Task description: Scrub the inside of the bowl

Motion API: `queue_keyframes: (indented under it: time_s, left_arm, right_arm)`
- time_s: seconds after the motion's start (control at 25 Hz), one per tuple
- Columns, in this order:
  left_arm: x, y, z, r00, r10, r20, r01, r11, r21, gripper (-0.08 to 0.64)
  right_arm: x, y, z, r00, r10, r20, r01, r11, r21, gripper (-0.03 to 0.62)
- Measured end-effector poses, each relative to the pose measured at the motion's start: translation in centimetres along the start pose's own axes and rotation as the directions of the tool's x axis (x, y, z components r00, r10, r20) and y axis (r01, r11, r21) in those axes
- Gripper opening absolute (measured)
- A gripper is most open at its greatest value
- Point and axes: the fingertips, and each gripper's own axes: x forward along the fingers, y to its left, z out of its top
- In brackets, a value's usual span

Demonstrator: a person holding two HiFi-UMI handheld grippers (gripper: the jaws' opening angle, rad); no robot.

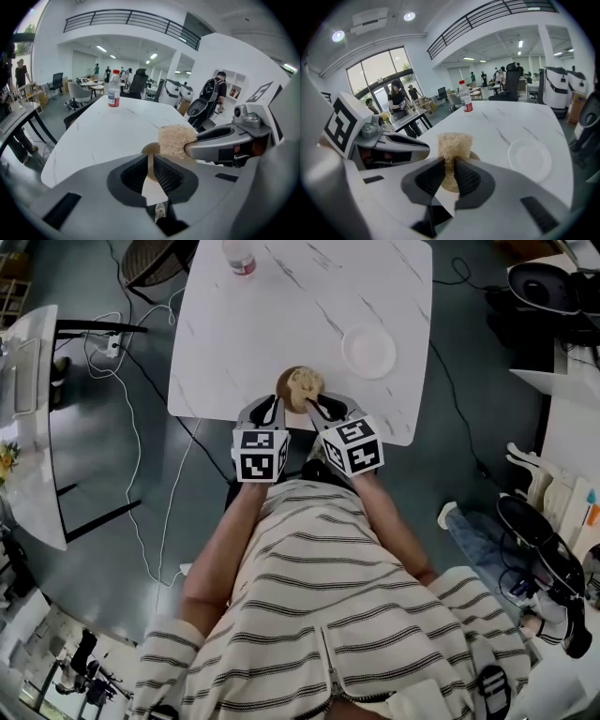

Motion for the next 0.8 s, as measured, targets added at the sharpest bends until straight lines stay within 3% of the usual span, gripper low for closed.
queue_keyframes:
  time_s: [0.08,0.36,0.48,0.8]
  left_arm:
    - [0.4,0.2,-0.5,1.0,-0.004,-0.026,0.004,1.0,-0.013,0.053]
    - [1.7,0.7,-1.7,0.996,-0.026,-0.081,0.019,0.997,-0.081,0.057]
    - [2.2,1.0,-2.3,0.994,-0.032,-0.1,0.017,0.989,-0.146,0.057]
    - [3.2,1.7,-3.8,0.99,-0.079,-0.119,0.031,0.931,-0.363,0.057]
  right_arm:
    - [0.2,-0.1,0.0,1.0,-0.003,-0.007,0.003,1.0,0.0,0.064]
    - [0.8,-0.4,0.0,1.0,-0.01,-0.016,0.01,1.0,0.005,0.064]
    - [0.9,-0.4,-0.2,1.0,-0.011,-0.021,0.011,1.0,0.006,0.064]
    - [1.3,-0.5,-0.6,0.999,-0.017,-0.032,0.018,1.0,0.014,0.064]
